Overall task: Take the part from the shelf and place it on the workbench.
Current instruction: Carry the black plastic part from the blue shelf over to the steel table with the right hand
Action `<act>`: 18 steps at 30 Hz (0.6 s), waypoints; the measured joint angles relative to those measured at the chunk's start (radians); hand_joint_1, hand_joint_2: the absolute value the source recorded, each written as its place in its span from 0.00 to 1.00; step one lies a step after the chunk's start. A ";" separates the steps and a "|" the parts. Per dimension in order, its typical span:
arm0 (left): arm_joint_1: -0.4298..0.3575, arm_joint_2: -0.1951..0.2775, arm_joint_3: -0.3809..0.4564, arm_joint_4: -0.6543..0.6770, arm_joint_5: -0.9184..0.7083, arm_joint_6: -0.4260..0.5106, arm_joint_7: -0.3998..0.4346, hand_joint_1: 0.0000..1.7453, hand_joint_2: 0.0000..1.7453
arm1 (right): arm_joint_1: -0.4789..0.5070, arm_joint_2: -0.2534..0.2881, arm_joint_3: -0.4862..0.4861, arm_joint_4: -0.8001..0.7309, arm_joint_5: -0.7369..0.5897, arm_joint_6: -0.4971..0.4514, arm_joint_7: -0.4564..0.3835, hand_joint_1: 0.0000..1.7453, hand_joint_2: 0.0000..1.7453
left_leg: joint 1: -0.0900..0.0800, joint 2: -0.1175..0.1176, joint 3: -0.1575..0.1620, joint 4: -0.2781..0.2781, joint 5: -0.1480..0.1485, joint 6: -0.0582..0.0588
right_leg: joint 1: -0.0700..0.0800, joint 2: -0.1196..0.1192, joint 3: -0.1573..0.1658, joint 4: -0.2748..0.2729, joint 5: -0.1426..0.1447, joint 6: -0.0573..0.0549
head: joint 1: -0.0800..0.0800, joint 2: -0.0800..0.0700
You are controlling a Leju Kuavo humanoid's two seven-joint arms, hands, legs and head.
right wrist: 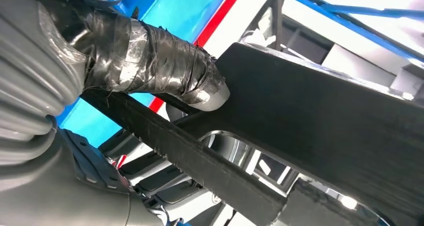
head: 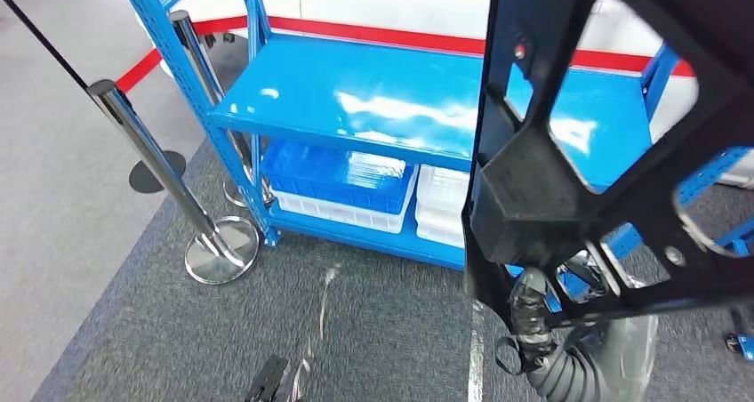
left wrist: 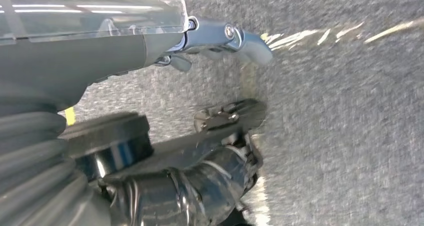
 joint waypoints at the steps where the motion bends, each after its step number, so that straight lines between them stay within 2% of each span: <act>1: 0.001 0.000 -0.001 -0.001 -0.003 -0.001 0.001 0.00 1.00 | 0.005 0.005 0.001 -0.002 -0.007 -0.002 -0.007 1.00 1.00 | 0.002 0.000 -0.012 0.041 -0.052 -0.004 | 0.000 -0.001 -0.012 0.000 0.012 -0.006 | -0.003 0.000; 2: 0.001 0.000 -0.002 -0.002 -0.007 -0.003 0.003 0.00 1.00 | 0.012 0.012 0.002 -0.004 -0.014 -0.002 -0.018 1.00 1.00 | 0.002 0.000 -0.024 0.097 -0.107 -0.005 | 0.002 -0.001 -0.025 0.000 0.024 -0.010 | -0.005 0.000; 3: 0.001 -0.001 -0.003 -0.003 -0.012 -0.004 0.003 0.00 1.00 | 0.019 0.018 0.002 -0.005 -0.021 -0.003 -0.030 1.00 1.00 | 0.002 0.000 -0.031 0.156 -0.146 -0.005 | 0.005 -0.002 -0.041 0.000 0.036 -0.012 | -0.006 0.000; 4: 0.000 -0.001 -0.005 -0.004 -0.016 -0.007 0.004 0.00 1.00 | 0.026 0.024 0.002 -0.006 -0.026 -0.003 -0.040 1.00 1.00 | 0.001 0.000 -0.030 0.204 -0.162 -0.003 | 0.008 -0.003 -0.057 0.000 0.048 -0.013 | -0.006 0.000; 5: 0.000 -0.001 -0.006 -0.005 -0.020 -0.010 0.005 0.00 1.00 | 0.033 0.028 0.002 -0.006 -0.031 -0.003 -0.047 1.00 1.00 | 0.000 0.000 -0.017 0.228 -0.153 0.001 | 0.011 -0.003 -0.073 0.000 0.060 -0.014 | -0.006 0.000; 6: 0.000 -0.001 -0.006 -0.005 -0.022 -0.013 0.006 0.00 1.00 | 0.038 0.031 0.002 -0.006 -0.035 -0.003 -0.052 1.00 1.00 | -0.002 0.000 0.010 0.221 -0.126 0.006 | 0.013 -0.003 -0.088 0.001 0.072 -0.014 | -0.006 0.000; 7: -0.001 0.000 -0.007 -0.005 -0.023 -0.016 0.007 0.00 1.00 | 0.043 0.034 0.002 -0.007 -0.037 -0.003 -0.055 1.00 1.00 | -0.006 -0.001 0.052 0.183 -0.097 0.012 | 0.014 -0.003 -0.102 0.001 0.083 -0.014 | -0.006 0.000; 8: -0.003 0.002 -0.007 -0.005 -0.023 -0.018 0.007 0.00 1.00 | 0.047 0.037 0.002 -0.009 -0.040 -0.003 -0.058 1.00 1.00 | -0.011 -0.001 0.110 0.115 -0.084 0.019 | 0.014 -0.003 -0.112 0.001 0.094 -0.013 | -0.006 0.000; 9: -0.005 0.005 -0.007 -0.006 -0.024 -0.020 0.007 0.00 1.00 | 0.050 0.041 0.002 -0.013 -0.043 -0.004 -0.061 1.00 1.00 | -0.016 -0.001 0.169 0.032 -0.088 0.025 | 0.013 -0.003 -0.119 0.000 0.104 -0.009 | -0.006 0.000; 10: -0.008 0.007 -0.007 -0.006 -0.024 -0.021 0.007 0.00 1.00 | 0.052 0.044 0.002 -0.016 -0.045 -0.004 -0.063 1.00 1.00 | -0.021 -0.002 0.213 -0.036 -0.100 0.027 | 0.012 -0.004 -0.122 -0.004 0.116 -0.005 | -0.006 0.000; 11: -0.010 0.009 -0.009 -0.007 -0.024 -0.022 0.007 0.00 1.00 | 0.054 0.047 0.002 -0.019 -0.047 -0.005 -0.065 1.00 1.00 | -0.026 -0.002 0.239 -0.084 -0.111 0.030 | 0.010 -0.005 -0.122 -0.011 0.128 0.000 | -0.008 0.000; 12: -0.011 0.010 -0.010 -0.007 -0.024 -0.022 0.007 0.00 1.00 | 0.054 0.049 0.002 -0.020 -0.049 -0.005 -0.065 1.00 1.00 | -0.029 -0.003 0.246 -0.108 -0.110 0.033 | 0.009 -0.006 -0.121 -0.020 0.141 0.006 | -0.009 0.000; 13: -0.012 0.011 -0.013 -0.007 -0.025 -0.022 0.007 0.00 1.00 | 0.055 0.051 0.002 -0.021 -0.051 -0.006 -0.066 1.00 1.00 | -0.027 -0.003 0.241 -0.115 -0.096 0.035 | 0.009 -0.006 -0.122 -0.028 0.151 0.010 | -0.010 0.000; 14: -0.011 0.011 -0.015 -0.008 -0.027 -0.022 0.008 0.00 1.00 | 0.057 0.052 0.002 -0.021 -0.053 -0.006 -0.067 1.00 1.00 | -0.025 0.000 0.237 -0.124 -0.080 0.039 | 0.009 -0.005 -0.125 -0.029 0.146 0.014 | -0.009 0.000; 15: -0.010 0.011 -0.017 -0.008 -0.029 -0.022 0.009 0.00 1.00 | 0.058 0.053 0.002 -0.022 -0.056 -0.007 -0.069 1.00 1.00 | -0.022 0.003 0.230 -0.133 -0.064 0.043 | 0.011 -0.003 -0.132 -0.015 0.121 0.016 | -0.007 0.000; 16: -0.010 0.011 -0.018 -0.008 -0.032 -0.021 0.010 0.00 1.00 | 0.059 0.054 0.002 -0.022 -0.059 -0.007 -0.072 1.00 1.00 | -0.019 0.006 0.219 -0.137 -0.048 0.047 | 0.012 -0.002 -0.143 0.019 0.075 0.018 | -0.005 0.000; 18: -0.010 0.011 -0.022 -0.009 -0.036 -0.021 0.010 0.00 1.00 | 0.060 0.054 0.002 -0.022 -0.066 -0.007 -0.078 1.00 1.00 | -0.019 0.008 0.186 -0.127 -0.027 0.053 | 0.011 -0.002 -0.164 0.135 -0.030 0.024 | -0.002 0.000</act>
